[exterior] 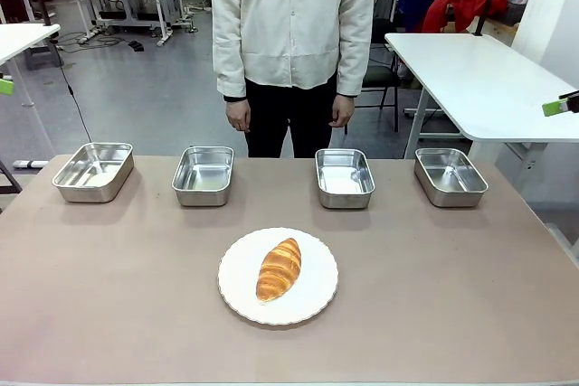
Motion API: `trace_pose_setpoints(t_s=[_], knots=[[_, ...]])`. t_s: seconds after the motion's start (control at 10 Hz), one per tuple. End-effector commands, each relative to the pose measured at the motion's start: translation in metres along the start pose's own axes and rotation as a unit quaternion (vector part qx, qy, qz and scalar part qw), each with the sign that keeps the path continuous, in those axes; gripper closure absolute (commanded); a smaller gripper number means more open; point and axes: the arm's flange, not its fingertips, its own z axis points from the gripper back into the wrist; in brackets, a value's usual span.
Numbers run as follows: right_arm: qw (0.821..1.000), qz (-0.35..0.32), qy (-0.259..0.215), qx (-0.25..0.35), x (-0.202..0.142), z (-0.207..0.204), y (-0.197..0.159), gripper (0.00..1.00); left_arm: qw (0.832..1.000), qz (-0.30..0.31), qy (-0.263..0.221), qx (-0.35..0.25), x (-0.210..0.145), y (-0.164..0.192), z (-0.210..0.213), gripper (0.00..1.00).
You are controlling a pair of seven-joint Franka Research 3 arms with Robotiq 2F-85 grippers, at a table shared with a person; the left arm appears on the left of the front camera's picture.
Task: Place the bread in the container.
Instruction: Place the Butter Roll into the Airtight Container indicated by the human.
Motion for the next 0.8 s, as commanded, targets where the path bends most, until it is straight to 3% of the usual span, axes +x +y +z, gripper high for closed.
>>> trace_pose_setpoints(t_s=[0.0,0.7], knots=[[1.0,0.0,-0.003,0.002,0.0004,-0.0012,-0.0003,0.0,1.0,-0.003,-0.006,0.0,0.0014,-0.0007,0.0012,0.0],[1.0,0.0,-0.003,0.002,0.0004,-0.0012,-0.0003,0.0,1.0,-0.003,-0.006,0.0,0.0014,-0.0007,0.0012,0.0]])
